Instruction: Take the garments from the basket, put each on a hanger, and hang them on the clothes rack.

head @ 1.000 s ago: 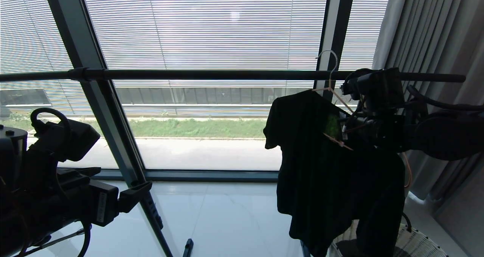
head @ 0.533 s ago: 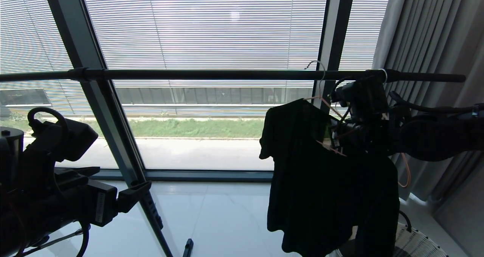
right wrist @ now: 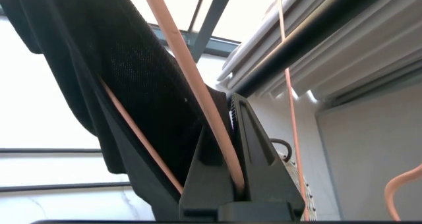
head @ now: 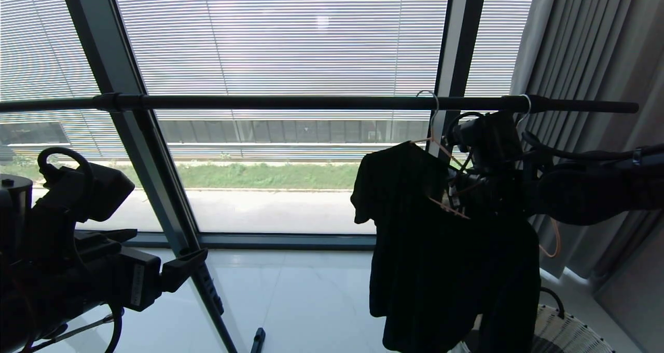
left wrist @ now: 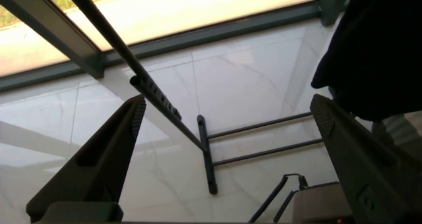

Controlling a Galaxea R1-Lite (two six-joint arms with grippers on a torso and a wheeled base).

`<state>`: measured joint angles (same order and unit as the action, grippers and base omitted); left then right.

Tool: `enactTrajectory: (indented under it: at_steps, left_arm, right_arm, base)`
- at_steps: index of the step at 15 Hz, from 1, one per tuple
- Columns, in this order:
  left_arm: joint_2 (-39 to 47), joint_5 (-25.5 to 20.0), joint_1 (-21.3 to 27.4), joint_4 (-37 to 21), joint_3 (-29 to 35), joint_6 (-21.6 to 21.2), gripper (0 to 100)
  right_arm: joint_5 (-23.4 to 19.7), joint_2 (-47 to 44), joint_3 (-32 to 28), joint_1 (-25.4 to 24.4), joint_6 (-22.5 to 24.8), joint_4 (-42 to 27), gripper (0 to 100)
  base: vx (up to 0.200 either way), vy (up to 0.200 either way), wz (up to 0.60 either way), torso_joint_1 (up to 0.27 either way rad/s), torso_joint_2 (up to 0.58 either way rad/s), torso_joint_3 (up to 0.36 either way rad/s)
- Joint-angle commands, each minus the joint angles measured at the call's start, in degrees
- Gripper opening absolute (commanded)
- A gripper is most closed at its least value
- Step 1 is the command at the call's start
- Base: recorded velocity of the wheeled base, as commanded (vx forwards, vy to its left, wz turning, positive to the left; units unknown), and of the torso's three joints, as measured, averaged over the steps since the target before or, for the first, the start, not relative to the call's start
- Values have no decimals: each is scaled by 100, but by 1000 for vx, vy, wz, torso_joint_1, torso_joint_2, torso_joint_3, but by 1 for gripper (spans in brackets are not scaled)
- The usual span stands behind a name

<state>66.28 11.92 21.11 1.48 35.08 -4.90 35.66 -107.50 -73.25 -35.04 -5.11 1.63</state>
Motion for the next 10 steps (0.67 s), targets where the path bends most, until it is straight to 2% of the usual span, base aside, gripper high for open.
enactTrajectory:
  at_steps: [1,4,8,10]
  left_arm:
    - [8,3,-2,2,-2,-2,100]
    - [-1,3,-2,2,-2,7,100]
    - [-63,12,-20,11,16,7,100]
    - [-107,12,-20,107,-10,15,100]
  right_arm:
    - [3,1,4,-21,1,-14,100]
    - [3,212,57,-135,-25,-102,100]
    - [-85,1301,-40,-302,45,-2027,100]
    - [-437,1741,-31,-302,27,-2246,100]
  base:
    - [0,0,0,0,0,0]
    - [0,0,0,0,0,0]
    - [0,0,0,0,0,0]
    - [0,0,0,0,0,0]
